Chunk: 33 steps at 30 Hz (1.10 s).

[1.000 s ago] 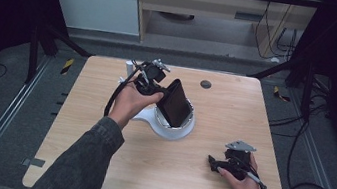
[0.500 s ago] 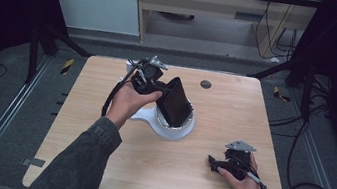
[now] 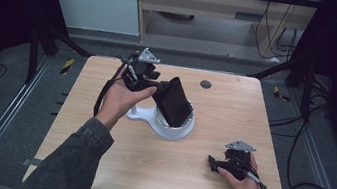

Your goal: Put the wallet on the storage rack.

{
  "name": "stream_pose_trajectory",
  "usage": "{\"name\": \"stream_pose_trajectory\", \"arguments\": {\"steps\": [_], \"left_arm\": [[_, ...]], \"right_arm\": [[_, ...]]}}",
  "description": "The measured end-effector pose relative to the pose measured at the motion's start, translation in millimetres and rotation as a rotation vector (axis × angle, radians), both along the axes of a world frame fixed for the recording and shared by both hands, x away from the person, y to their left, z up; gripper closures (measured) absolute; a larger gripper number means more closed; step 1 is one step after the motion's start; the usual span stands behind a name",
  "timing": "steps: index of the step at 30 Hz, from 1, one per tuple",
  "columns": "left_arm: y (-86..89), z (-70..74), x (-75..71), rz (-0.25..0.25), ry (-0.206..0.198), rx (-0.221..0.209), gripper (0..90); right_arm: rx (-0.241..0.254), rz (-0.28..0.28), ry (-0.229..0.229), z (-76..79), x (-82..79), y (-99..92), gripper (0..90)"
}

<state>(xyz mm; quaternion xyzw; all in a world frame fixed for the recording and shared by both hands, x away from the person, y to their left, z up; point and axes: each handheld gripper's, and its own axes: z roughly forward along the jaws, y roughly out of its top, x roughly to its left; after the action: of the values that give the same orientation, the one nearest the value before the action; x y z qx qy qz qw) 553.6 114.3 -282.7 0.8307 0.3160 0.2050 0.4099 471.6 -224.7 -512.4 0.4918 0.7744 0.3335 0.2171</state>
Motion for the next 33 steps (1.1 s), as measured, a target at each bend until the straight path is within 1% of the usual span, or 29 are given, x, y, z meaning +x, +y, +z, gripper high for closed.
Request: {"name": "stream_pose_trajectory", "arguments": {"steps": [4,6,8,9,11,13,15,16,19,21,24,25,27,28,29,30,31,32,33], "left_arm": [[1.7,3.9,-5.3,-0.005,-0.014,-0.013,51.5],[3.5,6.9,-8.5,-0.01,-0.025,-0.027,48.7],[4.0,7.7,-9.4,-0.016,-0.029,-0.026,47.0],[3.8,8.0,-10.8,-0.02,-0.032,-0.032,45.0],[3.1,9.4,-15.0,-0.029,-0.048,-0.029,40.5],[2.5,9.7,-16.2,-0.034,-0.051,-0.033,38.9],[1.7,10.4,-18.2,-0.045,-0.055,-0.035,33.9],[1.3,10.7,-19.2,-0.05,-0.057,-0.042,33.9],[-0.7,11.4,-22.2,-0.063,-0.059,-0.043,27.7],[-3.7,10.9,-24.9,-0.075,-0.046,-0.035,20.8],[-5.2,9.9,-27.7,-0.077,-0.048,-0.03,12.8],[-5.8,8.1,-30.6,-0.083,-0.047,-0.029,11.2],[-5.9,6.7,-32.0,-0.089,-0.047,-0.032,10.4],[-5.7,5.4,-33.8,-0.092,-0.048,-0.031,7.8],[-4.9,2.7,-37.9,-0.099,-0.066,-0.021,7.3],[-4.9,2.7,-37.9,-0.099,-0.066,-0.021,6.6],[-3.7,0.7,-41.7,-0.108,-0.08,-0.019,6.0],[-3.7,0.7,-41.7,-0.108,-0.08,-0.019,5.6],[-2.3,-0.1,-44.6,-0.112,-0.08,-0.029,5.4]], "right_arm": [[0.0,0.0,0.0,0.0,0.0,0.0,3.9],[0.0,0.0,0.0,0.0,0.0,0.0,3.9],[0.0,0.0,0.0,0.0,0.0,0.0,3.9],[0.001,0.001,-0.001,-0.1,0.0,0.0,3.9],[0.0,0.0,0.0,0.0,0.0,0.0,3.9],[0.0,0.0,0.0,0.0,0.0,0.0,3.9],[-0.001,0.001,0.0,0.0,-0.1,-0.2,3.9],[-0.001,0.001,0.0,0.0,-0.1,-0.2,3.9],[-0.001,0.001,0.0,0.0,-0.1,-0.2,3.9],[-0.001,0.003,-0.001,-0.1,-0.1,-0.2,3.9],[-0.001,0.002,0.0,0.0,-0.2,-0.2,3.9],[-0.001,0.002,0.0,0.0,-0.3,-0.2,3.9],[-0.002,0.003,-0.001,0.0,-0.3,-0.3,3.9],[-0.001,0.001,0.0,0.1,-0.3,-0.1,3.9],[-0.002,0.001,0.0,0.0,-0.4,-0.2,3.9],[-0.002,0.0,0.0,0.0,-0.5,-0.1,3.9],[-0.001,-0.001,-0.001,-0.1,-0.6,0.0,3.9],[-0.001,-0.001,-0.001,-0.1,-0.6,0.0,3.9],[-0.001,-0.002,-0.001,-0.1,-0.8,0.0,3.9]]}}
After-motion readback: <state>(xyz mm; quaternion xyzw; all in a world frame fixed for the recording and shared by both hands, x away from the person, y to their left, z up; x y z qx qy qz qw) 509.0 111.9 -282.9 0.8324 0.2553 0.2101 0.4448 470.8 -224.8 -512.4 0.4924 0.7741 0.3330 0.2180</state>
